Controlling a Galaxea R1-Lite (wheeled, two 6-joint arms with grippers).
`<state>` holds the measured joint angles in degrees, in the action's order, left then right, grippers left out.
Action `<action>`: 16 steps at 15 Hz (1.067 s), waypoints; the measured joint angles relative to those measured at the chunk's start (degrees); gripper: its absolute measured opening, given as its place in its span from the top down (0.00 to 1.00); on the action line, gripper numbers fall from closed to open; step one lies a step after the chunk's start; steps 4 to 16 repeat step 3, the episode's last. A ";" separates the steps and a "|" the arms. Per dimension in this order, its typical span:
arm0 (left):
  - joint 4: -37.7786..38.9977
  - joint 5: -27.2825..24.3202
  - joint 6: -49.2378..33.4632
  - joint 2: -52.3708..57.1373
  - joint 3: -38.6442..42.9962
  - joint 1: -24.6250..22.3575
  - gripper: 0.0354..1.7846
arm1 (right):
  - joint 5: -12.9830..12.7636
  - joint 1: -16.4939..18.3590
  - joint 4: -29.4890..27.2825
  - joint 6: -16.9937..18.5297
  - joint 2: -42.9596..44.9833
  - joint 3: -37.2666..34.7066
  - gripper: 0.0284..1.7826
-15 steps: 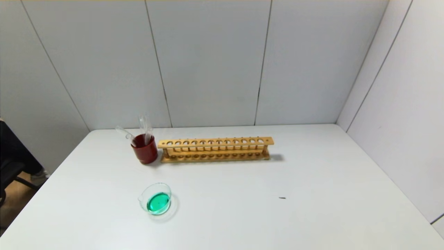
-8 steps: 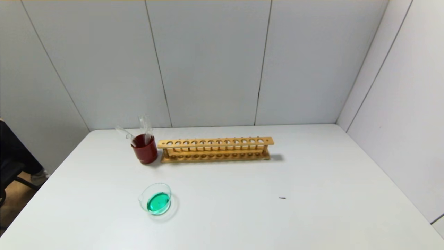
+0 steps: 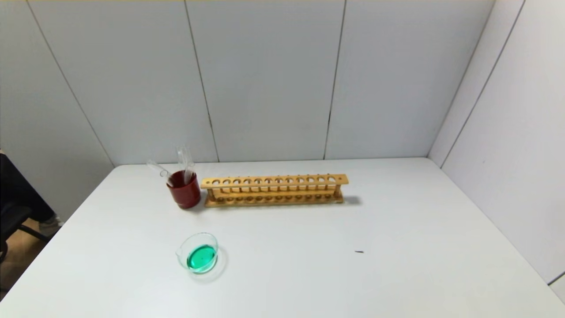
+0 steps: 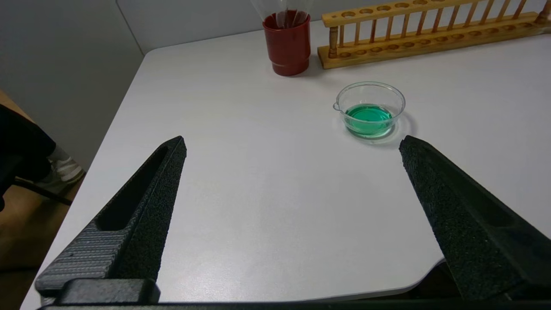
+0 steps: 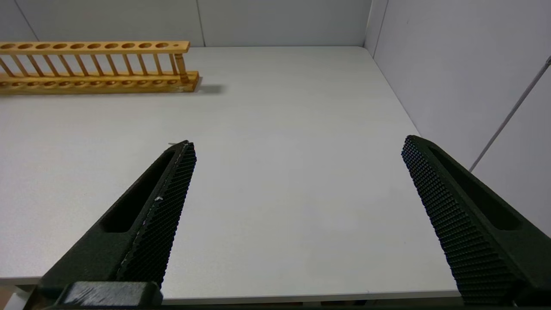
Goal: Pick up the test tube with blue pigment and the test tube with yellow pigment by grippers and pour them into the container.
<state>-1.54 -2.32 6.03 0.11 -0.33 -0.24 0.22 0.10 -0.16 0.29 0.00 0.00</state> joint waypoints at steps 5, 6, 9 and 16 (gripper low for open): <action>0.39 -0.18 0.02 0.00 0.09 0.00 0.02 | 0.02 0.00 0.00 -0.02 0.00 0.00 0.02; 0.39 -0.18 0.02 0.00 0.09 0.00 0.02 | 0.02 0.00 0.00 -0.02 0.00 0.00 0.02; 0.39 -0.18 0.02 0.00 0.09 0.00 0.02 | 0.02 0.00 0.00 -0.02 0.00 0.00 0.02; 0.39 -0.18 0.02 0.00 0.09 0.00 0.02 | 0.02 0.00 0.00 -0.02 0.00 0.00 0.02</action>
